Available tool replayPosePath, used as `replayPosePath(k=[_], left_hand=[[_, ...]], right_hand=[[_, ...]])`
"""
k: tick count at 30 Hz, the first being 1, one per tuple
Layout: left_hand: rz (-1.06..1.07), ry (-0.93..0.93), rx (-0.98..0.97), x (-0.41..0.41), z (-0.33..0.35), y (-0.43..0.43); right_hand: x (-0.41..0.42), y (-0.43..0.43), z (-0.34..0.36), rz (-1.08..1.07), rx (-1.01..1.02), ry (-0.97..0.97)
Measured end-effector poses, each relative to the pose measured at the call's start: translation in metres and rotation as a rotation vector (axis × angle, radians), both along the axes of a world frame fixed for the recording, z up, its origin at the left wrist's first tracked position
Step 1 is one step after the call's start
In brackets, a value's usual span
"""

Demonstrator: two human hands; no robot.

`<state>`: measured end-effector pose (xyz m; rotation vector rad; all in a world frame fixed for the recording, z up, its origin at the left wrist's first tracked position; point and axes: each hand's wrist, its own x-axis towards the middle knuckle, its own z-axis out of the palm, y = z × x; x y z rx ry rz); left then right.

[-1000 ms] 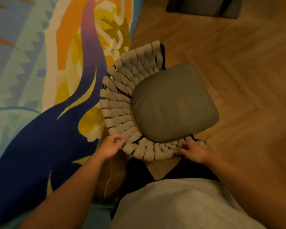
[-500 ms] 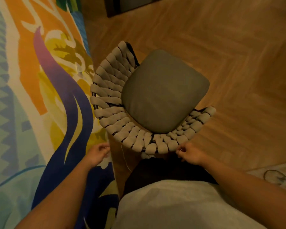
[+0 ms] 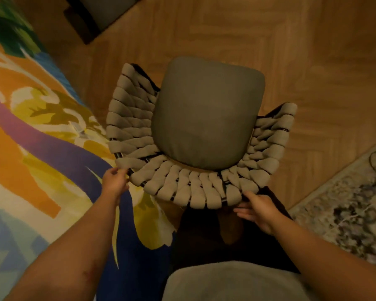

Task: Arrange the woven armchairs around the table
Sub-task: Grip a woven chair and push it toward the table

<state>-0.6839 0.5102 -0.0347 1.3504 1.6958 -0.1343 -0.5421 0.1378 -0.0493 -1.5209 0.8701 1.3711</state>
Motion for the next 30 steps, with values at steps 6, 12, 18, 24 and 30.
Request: replayPosePath(k=[6, 12, 18, 24, 30], left_hand=[[0.058, -0.105, -0.079, 0.036, -0.023, 0.049], [0.098, -0.165, -0.088, 0.045, -0.046, 0.067], [0.102, -0.204, 0.041, 0.040, -0.063, 0.065], [0.081, -0.201, 0.154, 0.038, -0.067, 0.057], [0.159, -0.229, 0.176, 0.040, -0.069, 0.043]], right_hand=[[-0.041, 0.045, -0.011, -0.606, 0.041, 0.004], [-0.046, 0.071, -0.031, -0.865, -0.021, -0.068], [-0.043, 0.087, -0.049, -0.987, -0.269, -0.118], [-0.035, 0.089, -0.045, -0.960, -0.332, -0.145], [-0.004, 0.085, -0.040, -0.877, -0.309, -0.182]])
